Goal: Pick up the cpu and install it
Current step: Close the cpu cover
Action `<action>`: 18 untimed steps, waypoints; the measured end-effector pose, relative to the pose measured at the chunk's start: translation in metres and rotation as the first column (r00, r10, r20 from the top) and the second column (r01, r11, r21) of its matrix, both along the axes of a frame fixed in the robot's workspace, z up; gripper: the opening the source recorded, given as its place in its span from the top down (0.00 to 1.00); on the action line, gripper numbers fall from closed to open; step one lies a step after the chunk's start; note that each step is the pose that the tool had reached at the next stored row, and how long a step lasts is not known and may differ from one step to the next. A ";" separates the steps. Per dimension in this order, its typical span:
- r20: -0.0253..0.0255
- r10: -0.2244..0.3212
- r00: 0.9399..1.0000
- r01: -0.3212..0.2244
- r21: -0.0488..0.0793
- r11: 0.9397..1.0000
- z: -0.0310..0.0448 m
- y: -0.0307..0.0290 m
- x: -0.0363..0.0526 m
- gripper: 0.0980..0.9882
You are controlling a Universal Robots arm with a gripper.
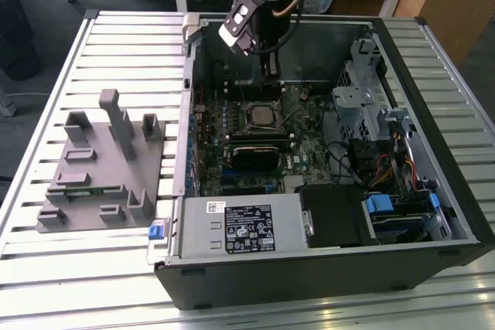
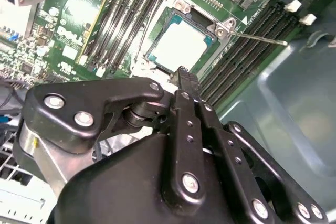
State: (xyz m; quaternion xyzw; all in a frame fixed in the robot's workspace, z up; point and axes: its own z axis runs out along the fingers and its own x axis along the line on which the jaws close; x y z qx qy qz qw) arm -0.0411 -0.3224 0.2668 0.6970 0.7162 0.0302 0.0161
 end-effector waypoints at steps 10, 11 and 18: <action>0.000 -0.002 1.000 0.002 0.000 1.000 0.0142 -0.0072 0.0000 0.99; 0.000 -0.003 1.000 0.003 0.000 1.000 0.0142 -0.0083 0.0002 0.99; -0.012 -0.003 1.000 0.003 0.000 1.000 0.0136 -0.0087 0.0236 0.99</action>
